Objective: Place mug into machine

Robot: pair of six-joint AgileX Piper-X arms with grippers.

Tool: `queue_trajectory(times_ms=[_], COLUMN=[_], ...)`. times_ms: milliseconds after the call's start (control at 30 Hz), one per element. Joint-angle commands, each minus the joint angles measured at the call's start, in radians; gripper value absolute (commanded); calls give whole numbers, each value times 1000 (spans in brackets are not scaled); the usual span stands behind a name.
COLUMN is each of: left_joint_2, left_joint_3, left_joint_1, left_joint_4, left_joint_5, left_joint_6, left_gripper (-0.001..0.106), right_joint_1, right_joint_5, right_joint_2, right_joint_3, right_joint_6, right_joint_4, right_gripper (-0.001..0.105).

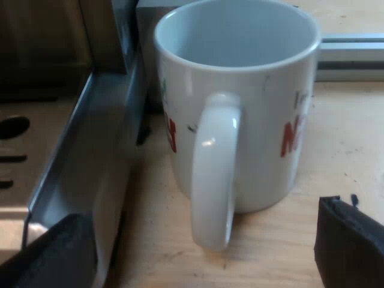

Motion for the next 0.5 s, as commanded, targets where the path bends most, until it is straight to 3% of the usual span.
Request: queue_trajectory(times_ms=[33, 267, 500], left_joint_2=[0, 0, 0], left_joint_3=[0, 0, 0], left_joint_1=[-3, -3, -3], left_joint_4=[-19, -19, -19], left_joint_5=[-3, -3, -3], left_joint_6=[-3, -3, -3], left_gripper=[69, 69, 69], right_joint_1=[-27, -103, -118], right_joint_5=[0, -105, -114], right_joint_2=[21, 68, 155], right_joint_3=[-22, -54, -140], right_joint_6=[2, 26, 26], right_joint_4=[-15, -3, 25], right_gripper=[75, 75, 75])
